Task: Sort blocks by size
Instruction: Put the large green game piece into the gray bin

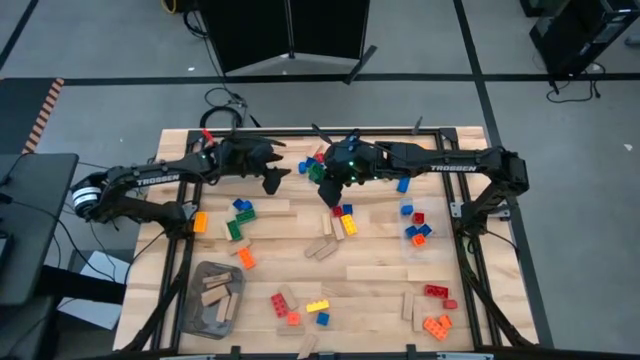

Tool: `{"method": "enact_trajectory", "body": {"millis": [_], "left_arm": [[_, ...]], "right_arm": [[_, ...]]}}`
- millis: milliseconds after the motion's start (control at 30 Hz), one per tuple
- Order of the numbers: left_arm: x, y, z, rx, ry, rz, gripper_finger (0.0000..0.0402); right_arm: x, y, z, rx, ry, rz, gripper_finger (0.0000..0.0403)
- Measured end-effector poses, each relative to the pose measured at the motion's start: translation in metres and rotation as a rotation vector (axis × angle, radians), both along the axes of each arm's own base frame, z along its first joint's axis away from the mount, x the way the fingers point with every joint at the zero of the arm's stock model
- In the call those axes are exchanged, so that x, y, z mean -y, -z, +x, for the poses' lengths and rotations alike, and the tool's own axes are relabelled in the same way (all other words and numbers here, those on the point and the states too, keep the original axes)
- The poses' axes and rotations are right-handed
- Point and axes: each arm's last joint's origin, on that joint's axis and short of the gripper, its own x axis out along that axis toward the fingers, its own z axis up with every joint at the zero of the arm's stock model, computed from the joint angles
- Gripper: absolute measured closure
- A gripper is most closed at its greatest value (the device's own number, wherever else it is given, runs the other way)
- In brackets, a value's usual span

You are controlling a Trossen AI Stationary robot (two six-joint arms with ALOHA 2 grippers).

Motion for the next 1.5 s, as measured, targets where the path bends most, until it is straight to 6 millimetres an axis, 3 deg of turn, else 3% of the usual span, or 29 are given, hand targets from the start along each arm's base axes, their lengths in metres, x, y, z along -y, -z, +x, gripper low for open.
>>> {"method": "enact_trajectory", "body": {"millis": [167, 467, 867, 1100, 1300, 1500], "left_arm": [[0.000, -0.015, 0.007, 0.219, -0.006, -0.127, 0.0084], [0.002, -0.049, 0.014, 0.626, 0.034, -0.318, 0.0093], [0.014, -0.068, 0.037, 0.622, -0.078, -0.274, 0.0127], [0.012, -0.068, 0.062, 0.549, -0.077, -0.296, 0.0126], [0.009, -0.060, 0.071, 0.519, -0.096, -0.312, 0.0131], [0.007, -0.056, 0.072, 0.505, -0.162, -0.314, 0.0196]], "right_arm": [[0.004, 0.000, -0.001, -0.009, 0.124, -0.084, 0.0246], [0.009, -0.007, 0.003, 0.018, 0.104, -0.252, 0.0246], [0.015, -0.015, 0.007, 0.055, 0.014, -0.412, 0.0245], [0.017, -0.015, 0.007, 0.048, 0.008, -0.423, 0.0245], [0.017, -0.014, 0.006, 0.029, -0.010, -0.439, 0.0245], [0.017, -0.013, 0.006, 0.022, -0.011, -0.437, 0.0244]]}}
